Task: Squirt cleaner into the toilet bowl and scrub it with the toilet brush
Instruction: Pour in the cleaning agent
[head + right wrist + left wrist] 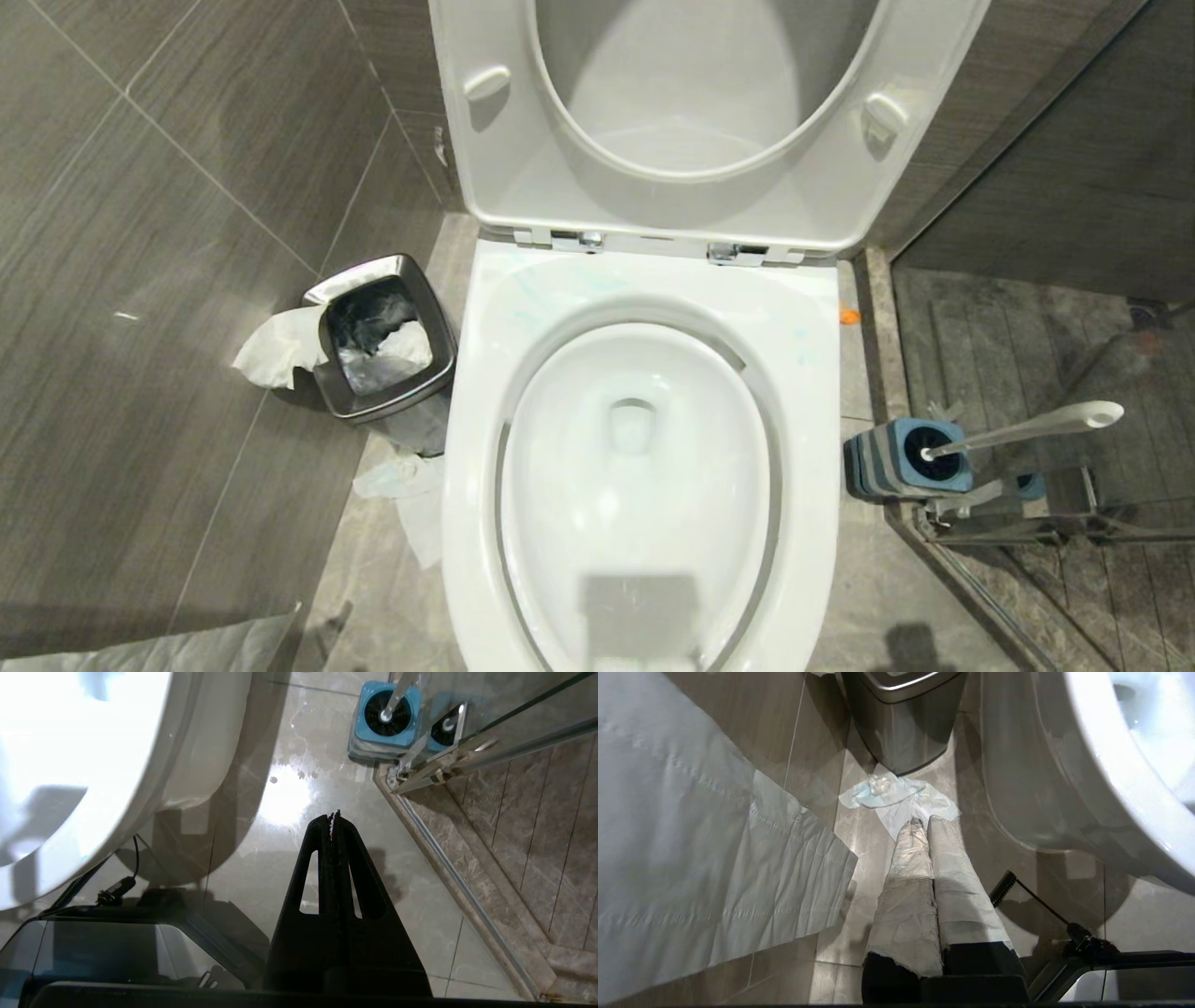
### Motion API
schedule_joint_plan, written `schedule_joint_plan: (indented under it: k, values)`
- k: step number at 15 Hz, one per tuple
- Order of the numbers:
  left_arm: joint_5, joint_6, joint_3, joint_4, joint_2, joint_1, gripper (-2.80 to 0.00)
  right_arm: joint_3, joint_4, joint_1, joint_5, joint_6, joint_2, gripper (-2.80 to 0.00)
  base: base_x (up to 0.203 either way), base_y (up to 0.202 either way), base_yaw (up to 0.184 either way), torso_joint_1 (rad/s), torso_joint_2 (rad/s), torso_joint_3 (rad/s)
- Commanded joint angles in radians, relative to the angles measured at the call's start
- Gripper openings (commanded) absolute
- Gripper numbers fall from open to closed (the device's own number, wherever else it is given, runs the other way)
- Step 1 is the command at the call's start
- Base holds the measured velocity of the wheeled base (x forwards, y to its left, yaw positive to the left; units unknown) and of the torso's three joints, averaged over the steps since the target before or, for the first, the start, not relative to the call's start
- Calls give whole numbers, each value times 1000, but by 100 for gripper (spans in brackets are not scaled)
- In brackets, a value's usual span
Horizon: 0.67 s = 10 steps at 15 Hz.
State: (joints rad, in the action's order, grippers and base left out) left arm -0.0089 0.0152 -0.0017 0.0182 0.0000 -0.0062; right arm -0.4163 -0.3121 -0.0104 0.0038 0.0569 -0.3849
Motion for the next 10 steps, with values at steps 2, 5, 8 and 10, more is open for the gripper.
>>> schedule_joint_plan:
  k: [2, 5, 8, 10]
  values:
    - [0, -1, 0, 0, 2, 0, -280, 5, -2, 0, 1, 0, 1, -280, 0, 0, 0, 6, 1, -196]
    - [0, -1, 0, 0, 2, 0, -280, 9, -2, 0, 2, 0, 6, -280, 0, 0, 0, 4, 1, -201]
    - [0, -1, 0, 0, 1, 0, -280, 17, -1, 0, 11, 0, 8, -280, 0, 0, 0, 4, 2, -196]
    - [0, -4, 0, 0, 0, 0, -280, 21, -1, 0, 14, 0, 6, -280, 0, 0, 0, 0, 3, -197]
